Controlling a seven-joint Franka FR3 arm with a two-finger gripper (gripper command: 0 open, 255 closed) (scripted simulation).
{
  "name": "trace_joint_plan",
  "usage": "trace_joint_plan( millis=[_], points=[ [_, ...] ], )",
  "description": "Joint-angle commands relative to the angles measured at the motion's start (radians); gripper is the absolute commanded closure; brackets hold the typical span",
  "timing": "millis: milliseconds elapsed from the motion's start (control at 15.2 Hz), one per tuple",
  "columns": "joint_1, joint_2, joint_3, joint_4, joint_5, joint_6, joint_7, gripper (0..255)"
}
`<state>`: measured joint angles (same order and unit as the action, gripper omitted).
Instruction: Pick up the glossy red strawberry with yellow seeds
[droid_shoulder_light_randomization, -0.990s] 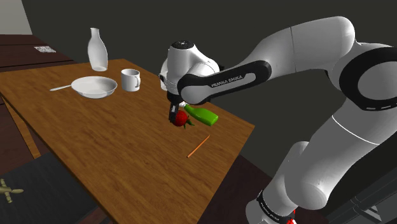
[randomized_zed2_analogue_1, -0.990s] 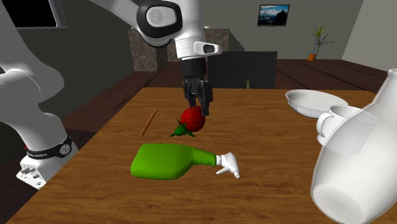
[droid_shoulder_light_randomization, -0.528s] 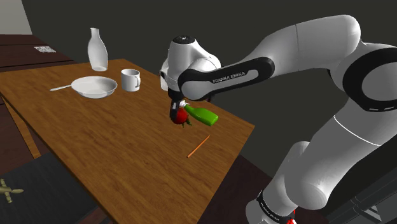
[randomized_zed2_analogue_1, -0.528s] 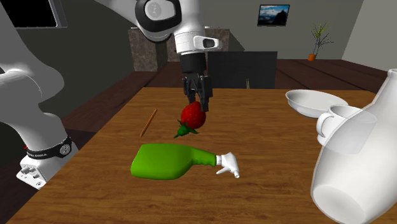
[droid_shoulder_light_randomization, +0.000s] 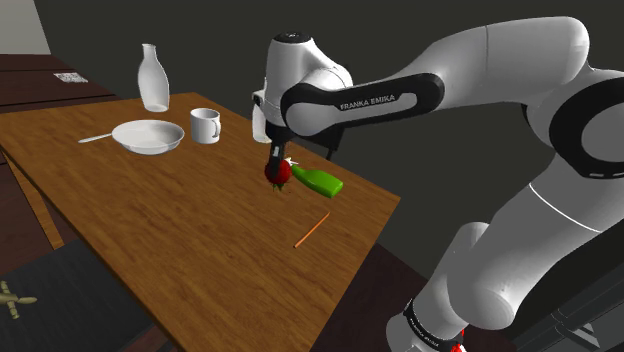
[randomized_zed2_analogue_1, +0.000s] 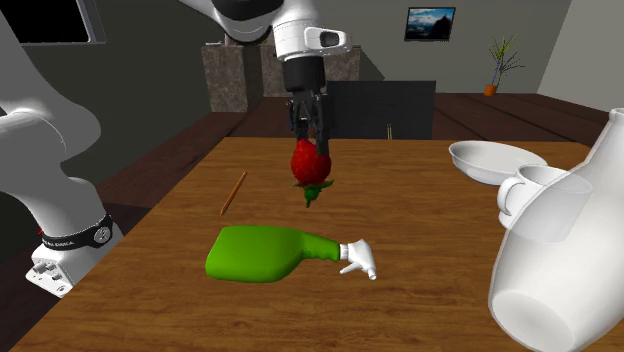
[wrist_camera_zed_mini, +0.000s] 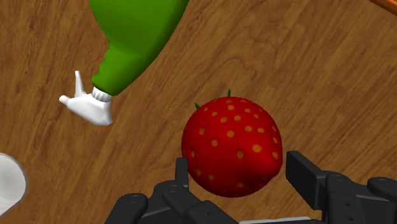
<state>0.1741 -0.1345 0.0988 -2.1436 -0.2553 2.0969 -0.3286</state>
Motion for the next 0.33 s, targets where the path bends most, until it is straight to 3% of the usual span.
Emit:
trace_joint_plan(
  millis=[0, 264],
  points=[
    [0.001, -0.009, 0.0, 0.017, 0.004, -0.025, -0.006, 255],
    [0.002, -0.015, 0.001, 0.039, 0.009, -0.052, -0.014, 255]
  ],
)
